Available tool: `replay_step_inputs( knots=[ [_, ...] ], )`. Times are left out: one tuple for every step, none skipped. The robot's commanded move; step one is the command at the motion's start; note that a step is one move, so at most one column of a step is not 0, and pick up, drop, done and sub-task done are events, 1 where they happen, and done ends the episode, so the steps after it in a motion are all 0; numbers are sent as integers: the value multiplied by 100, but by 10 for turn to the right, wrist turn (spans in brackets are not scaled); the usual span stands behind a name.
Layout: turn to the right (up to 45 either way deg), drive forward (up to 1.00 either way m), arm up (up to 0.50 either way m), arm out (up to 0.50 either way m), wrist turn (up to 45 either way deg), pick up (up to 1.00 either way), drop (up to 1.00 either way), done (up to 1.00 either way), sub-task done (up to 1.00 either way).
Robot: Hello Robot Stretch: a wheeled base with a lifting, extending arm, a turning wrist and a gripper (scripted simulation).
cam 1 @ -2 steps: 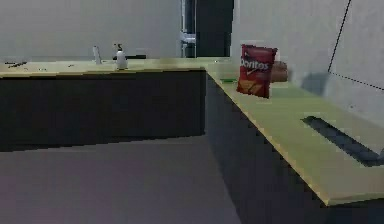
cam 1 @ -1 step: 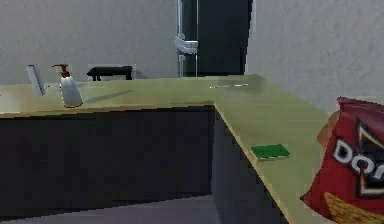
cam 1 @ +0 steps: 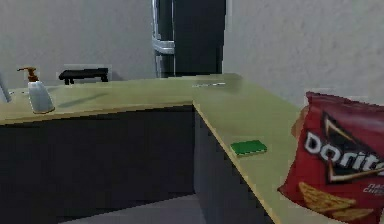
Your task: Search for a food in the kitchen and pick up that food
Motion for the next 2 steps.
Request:
replay_step_inputs(
  knots=[
    [0, 10, 0, 0, 0, 0, 0, 0, 0],
    [-450, 0, 0, 0, 0, 0, 0, 0, 0]
  ],
)
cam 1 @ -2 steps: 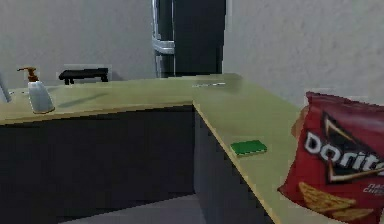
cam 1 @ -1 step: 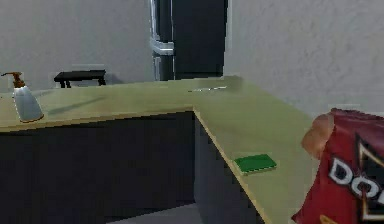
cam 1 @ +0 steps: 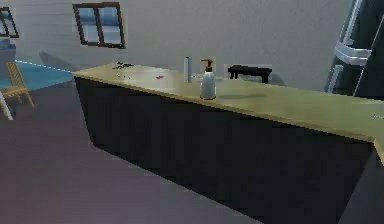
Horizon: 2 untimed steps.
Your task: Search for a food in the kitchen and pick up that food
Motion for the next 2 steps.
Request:
replay_step_inputs(
  knots=[
    [-60, 0, 0, 0, 0, 0, 0, 0, 0],
    [390, 0, 0, 0, 0, 0, 0, 0, 0]
  ],
)
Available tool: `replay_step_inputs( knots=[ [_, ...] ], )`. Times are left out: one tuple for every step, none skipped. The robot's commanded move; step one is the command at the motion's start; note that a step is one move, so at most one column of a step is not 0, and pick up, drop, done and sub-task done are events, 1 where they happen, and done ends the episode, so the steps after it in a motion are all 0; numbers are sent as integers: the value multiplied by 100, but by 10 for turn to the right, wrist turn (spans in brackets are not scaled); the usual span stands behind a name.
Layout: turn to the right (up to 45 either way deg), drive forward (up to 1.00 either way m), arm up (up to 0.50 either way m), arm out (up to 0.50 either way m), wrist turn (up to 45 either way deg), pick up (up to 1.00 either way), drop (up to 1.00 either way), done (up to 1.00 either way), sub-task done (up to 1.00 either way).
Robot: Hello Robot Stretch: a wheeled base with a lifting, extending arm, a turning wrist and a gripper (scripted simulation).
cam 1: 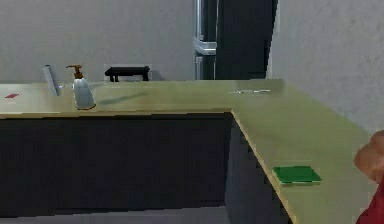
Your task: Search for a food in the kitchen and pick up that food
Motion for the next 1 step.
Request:
replay_step_inputs(
  knots=[
    [0, 45, 0, 0, 0, 0, 0, 0, 0]
  ],
)
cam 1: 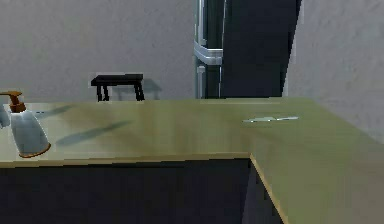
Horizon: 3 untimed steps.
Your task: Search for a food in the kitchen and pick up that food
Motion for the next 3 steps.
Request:
replay_step_inputs(
  knots=[
    [-120, 0, 0, 0, 0, 0, 0, 0, 0],
    [0, 0, 50, 0, 0, 0, 0, 0, 0],
    [0, 0, 38, 0, 0, 0, 0, 0, 0]
  ],
)
